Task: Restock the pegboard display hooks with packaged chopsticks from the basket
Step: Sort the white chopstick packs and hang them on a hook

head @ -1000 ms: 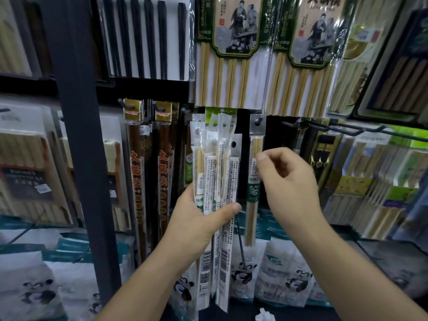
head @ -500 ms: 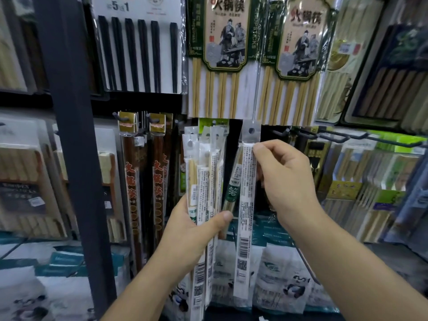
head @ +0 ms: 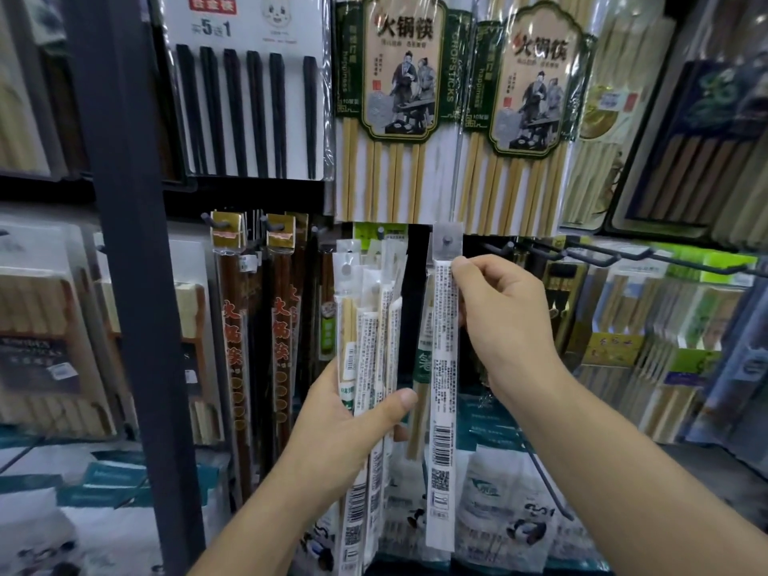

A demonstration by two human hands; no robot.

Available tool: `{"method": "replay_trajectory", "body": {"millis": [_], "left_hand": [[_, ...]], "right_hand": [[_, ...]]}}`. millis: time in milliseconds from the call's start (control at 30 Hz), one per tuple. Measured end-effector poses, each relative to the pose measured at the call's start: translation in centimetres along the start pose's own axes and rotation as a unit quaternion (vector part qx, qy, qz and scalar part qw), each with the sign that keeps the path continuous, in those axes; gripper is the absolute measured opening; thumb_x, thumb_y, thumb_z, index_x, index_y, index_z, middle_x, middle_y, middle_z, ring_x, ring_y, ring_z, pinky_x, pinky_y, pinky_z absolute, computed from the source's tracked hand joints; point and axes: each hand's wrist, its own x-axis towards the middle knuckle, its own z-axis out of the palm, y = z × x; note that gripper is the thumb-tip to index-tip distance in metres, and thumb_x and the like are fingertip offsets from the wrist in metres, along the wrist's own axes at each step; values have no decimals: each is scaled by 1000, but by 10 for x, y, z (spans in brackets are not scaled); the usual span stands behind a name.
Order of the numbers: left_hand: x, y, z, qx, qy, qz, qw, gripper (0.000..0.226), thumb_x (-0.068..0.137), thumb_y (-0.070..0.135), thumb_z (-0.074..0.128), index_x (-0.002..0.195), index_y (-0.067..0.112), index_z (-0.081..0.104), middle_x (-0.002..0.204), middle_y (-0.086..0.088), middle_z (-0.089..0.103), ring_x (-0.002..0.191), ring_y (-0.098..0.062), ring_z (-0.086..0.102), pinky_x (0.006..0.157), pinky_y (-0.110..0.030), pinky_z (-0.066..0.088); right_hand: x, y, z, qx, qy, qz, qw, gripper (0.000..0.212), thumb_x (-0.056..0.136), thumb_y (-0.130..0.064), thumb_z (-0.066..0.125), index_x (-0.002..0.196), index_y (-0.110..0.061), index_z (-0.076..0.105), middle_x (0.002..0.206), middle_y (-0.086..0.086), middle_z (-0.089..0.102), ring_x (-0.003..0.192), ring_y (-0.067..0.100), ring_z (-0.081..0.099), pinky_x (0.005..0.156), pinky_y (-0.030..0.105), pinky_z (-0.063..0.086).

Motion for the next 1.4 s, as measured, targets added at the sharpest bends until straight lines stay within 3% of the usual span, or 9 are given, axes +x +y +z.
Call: {"method": "replay_trajectory", "body": {"millis": [133,233,467,533,700,900,1033,1267,1400], "left_hand": [[-1,1,1,-12,-19,12,1000,27,89,14,79,103,33,66,92,7,79,79,-9,76,64,-14,57],[0,1,2,-47,-10,8,999,26,87,12,78,95,36,72,90,-5,78,81,-22,76,67,-26,62],[1,1,0,-34,-40,14,999,25,93,9,75,98,33,72,90,-12,78,84,-28,77,74,-34,63],[0,3,1,-36,-49,17,998,24,90,14,78,99,35,72,92,-11,78,87,-29,77,76,-38,63],[1,1,4,-44,-52,19,997,32,86,13,81,103,39,72,106,-3,79,93,-25,78,76,-33,63],[-1,4,5,-42,-49,47,997,32,78,28,82,102,46,72,110,6,79,101,-13,76,79,-19,59],[-1,1,5,-5,-24,60,998,31,83,34,81,102,56,69,109,18,77,101,-1,73,78,-8,53],[2,-6,5,-53,-3,25,998,29,93,8,74,101,35,72,103,-2,77,86,-25,77,75,-39,65],[2,-4,4,-54,5,25,998,33,93,6,73,98,39,73,102,3,78,81,-27,77,67,-31,64]], "right_hand": [[2,3,2,-15,-2,0,1000,29,100,-31,60,81,-12,71,86,24,62,70,23,55,67,45,50],[1,9,2,-55,0,-5,998,30,100,-32,60,79,-13,71,83,19,66,70,22,59,72,48,54],[-9,23,-7,-96,33,-13,995,18,97,-32,65,80,-27,69,75,-12,69,68,2,63,60,17,48],[-17,22,-8,-74,17,-21,997,21,98,-33,64,79,-25,68,75,-10,68,63,-2,58,55,10,44],[-39,13,0,-4,-119,-36,992,22,98,-37,65,80,-25,71,72,-1,65,66,2,58,59,15,48],[-40,13,1,-2,-117,-23,993,18,97,-32,67,81,-24,68,73,9,62,63,6,54,58,21,48],[-35,12,-1,22,-85,-26,996,12,97,-28,67,86,-27,70,69,-7,59,62,3,52,59,22,49],[-11,2,-7,-5,-48,-42,998,18,101,-33,61,87,-25,69,75,5,56,66,13,50,64,34,49],[-6,2,-5,2,-47,-17,999,19,100,-31,62,89,-18,70,70,5,53,62,14,46,61,33,43]]}}
